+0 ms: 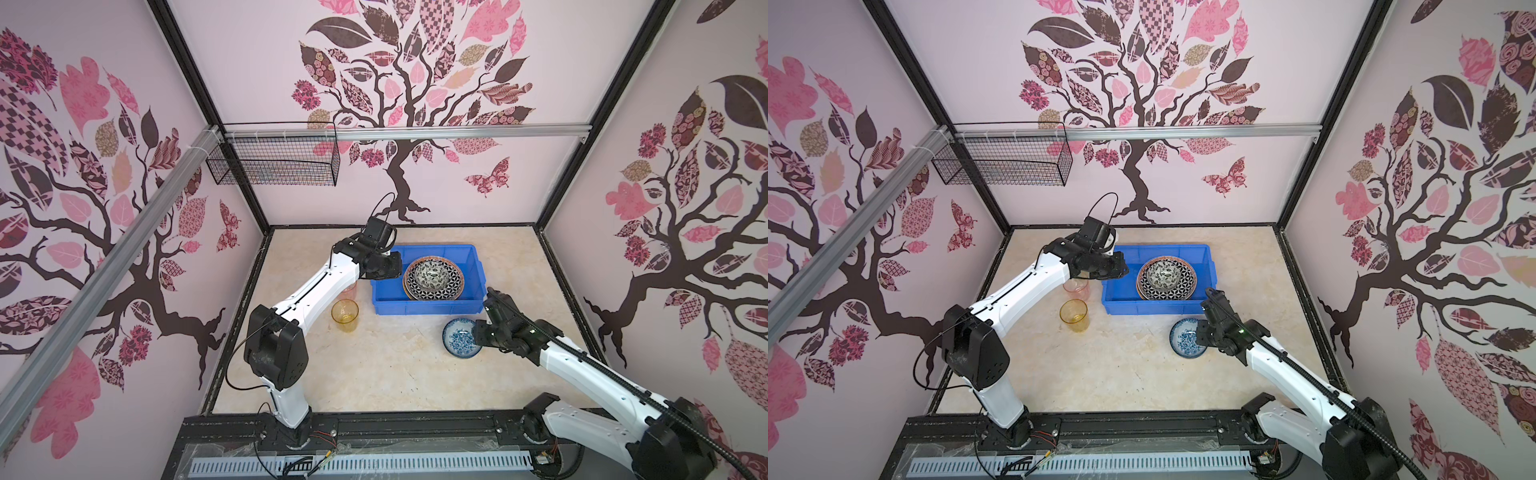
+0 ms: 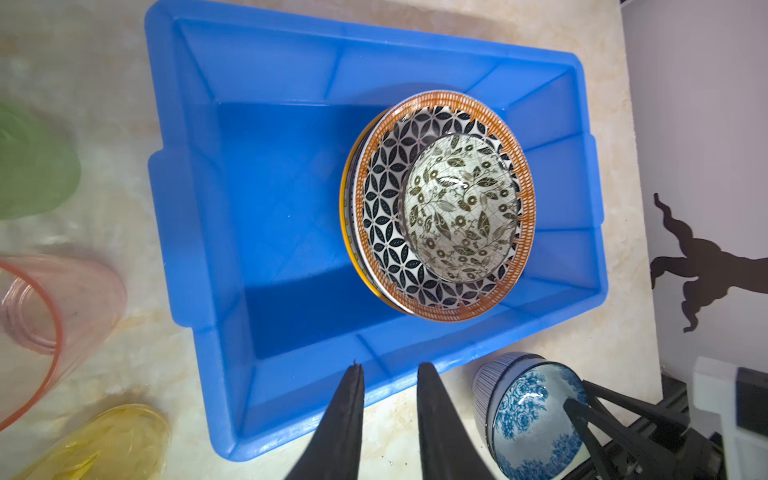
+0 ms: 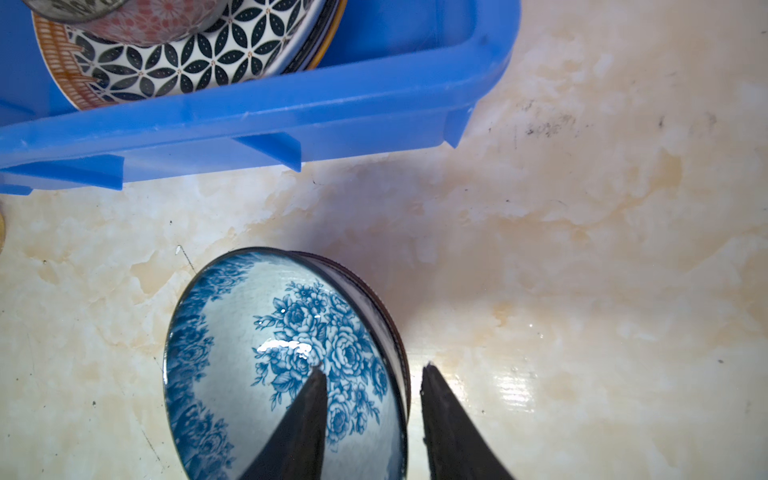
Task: Place the mixed dishes into the plastic bin
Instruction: 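Withdraw the left gripper from the bin while the right grips the blue bowl's rim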
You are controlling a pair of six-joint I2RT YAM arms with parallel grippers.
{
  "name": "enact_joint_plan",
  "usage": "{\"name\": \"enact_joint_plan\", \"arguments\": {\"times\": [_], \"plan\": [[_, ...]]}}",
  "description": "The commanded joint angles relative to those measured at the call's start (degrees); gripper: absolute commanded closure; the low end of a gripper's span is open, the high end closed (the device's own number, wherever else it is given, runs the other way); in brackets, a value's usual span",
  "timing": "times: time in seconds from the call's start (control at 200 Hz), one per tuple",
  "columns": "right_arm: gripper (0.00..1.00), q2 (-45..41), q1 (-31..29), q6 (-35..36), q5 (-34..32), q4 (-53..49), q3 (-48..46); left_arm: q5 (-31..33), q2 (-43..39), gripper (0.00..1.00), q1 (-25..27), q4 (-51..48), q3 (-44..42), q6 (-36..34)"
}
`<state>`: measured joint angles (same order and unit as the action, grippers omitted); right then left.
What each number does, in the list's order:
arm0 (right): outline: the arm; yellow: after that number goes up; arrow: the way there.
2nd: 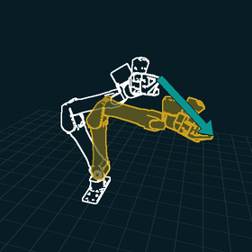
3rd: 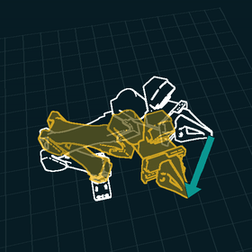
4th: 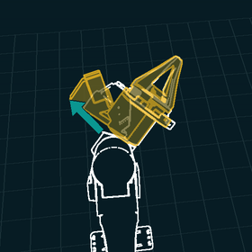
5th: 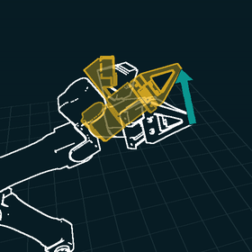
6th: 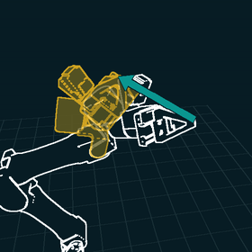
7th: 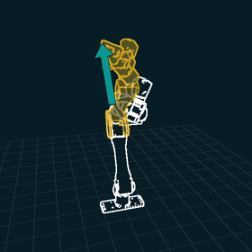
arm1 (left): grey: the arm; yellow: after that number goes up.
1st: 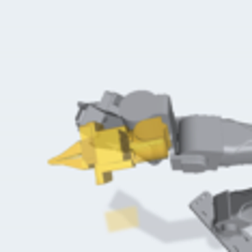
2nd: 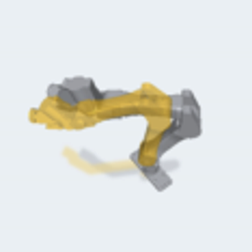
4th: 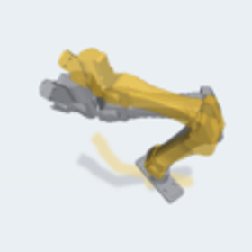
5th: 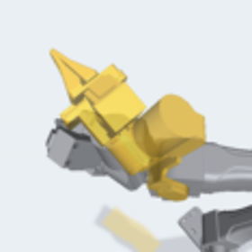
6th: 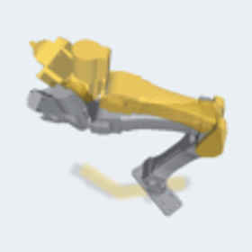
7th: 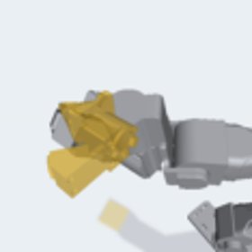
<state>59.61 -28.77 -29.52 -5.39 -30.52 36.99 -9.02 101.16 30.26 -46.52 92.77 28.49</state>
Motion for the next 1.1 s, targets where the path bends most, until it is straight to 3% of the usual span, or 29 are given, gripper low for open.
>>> {"name": "enact_joint_plan", "arguments": {"times": [0.0, 1.096], "plan": [[0.62, 1.0, -0.24, 0.65, -1.13, 0.4, 0.89, 1.11, -2.23, 0.74, -0.2, 1.02, -2.49, -0.24], [0.92, 1.61, -0.4, 1.48, 1.44, 0.54, 1.63, 2.77, -7.03, 0.74, -0.2, 0.69, -7.95, -0.11]]}}
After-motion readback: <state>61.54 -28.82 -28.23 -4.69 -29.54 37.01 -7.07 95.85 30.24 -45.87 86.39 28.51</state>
